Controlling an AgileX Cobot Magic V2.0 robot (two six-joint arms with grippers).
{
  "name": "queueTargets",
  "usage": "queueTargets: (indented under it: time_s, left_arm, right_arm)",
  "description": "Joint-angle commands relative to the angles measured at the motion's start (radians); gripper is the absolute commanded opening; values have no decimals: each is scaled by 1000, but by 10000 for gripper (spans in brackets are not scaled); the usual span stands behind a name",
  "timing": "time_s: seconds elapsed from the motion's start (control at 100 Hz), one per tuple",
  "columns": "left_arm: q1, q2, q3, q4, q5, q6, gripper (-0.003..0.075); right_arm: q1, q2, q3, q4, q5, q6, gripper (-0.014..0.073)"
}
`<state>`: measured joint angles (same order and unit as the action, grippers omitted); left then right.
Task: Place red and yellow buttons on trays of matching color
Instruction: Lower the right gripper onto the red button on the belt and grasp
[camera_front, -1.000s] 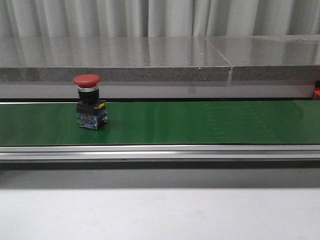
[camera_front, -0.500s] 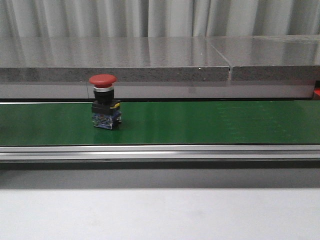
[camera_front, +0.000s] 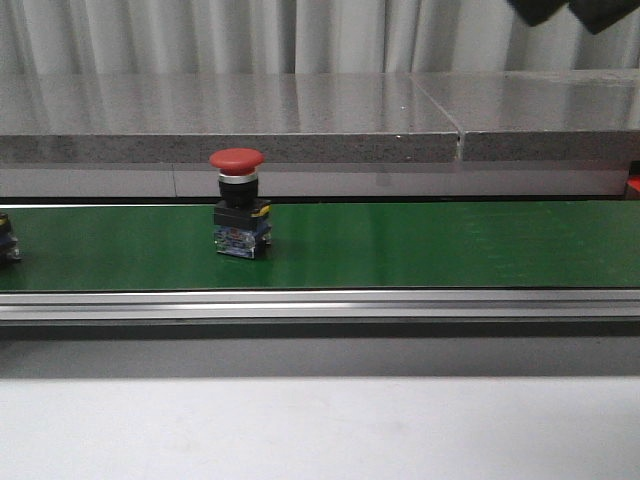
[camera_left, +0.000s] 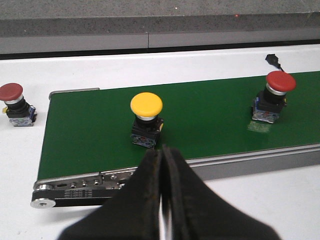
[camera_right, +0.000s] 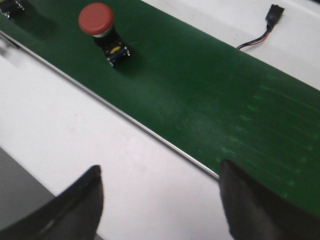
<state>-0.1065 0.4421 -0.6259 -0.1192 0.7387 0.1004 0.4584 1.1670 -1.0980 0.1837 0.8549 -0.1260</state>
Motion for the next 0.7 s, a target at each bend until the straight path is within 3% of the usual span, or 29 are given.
queueTargets:
  time_s: [0.0, 0.24, 0.47, 0.69]
  left_arm:
    - [-9, 4, -28, -10, -64, 0, -21]
    - [-9, 4, -28, -10, -64, 0, -21]
    - [-9, 4, -28, -10, -64, 0, -21]
    - [-9, 4, -28, -10, -64, 0, -21]
  right_arm:
    - [15, 65, -96, 11, -18, -2, 612]
    - [54, 270, -276, 11, 46, -41, 608]
    - [65, 474, -456, 12, 180, -188, 608]
    - [65, 586, -540, 53, 186, -304, 608]
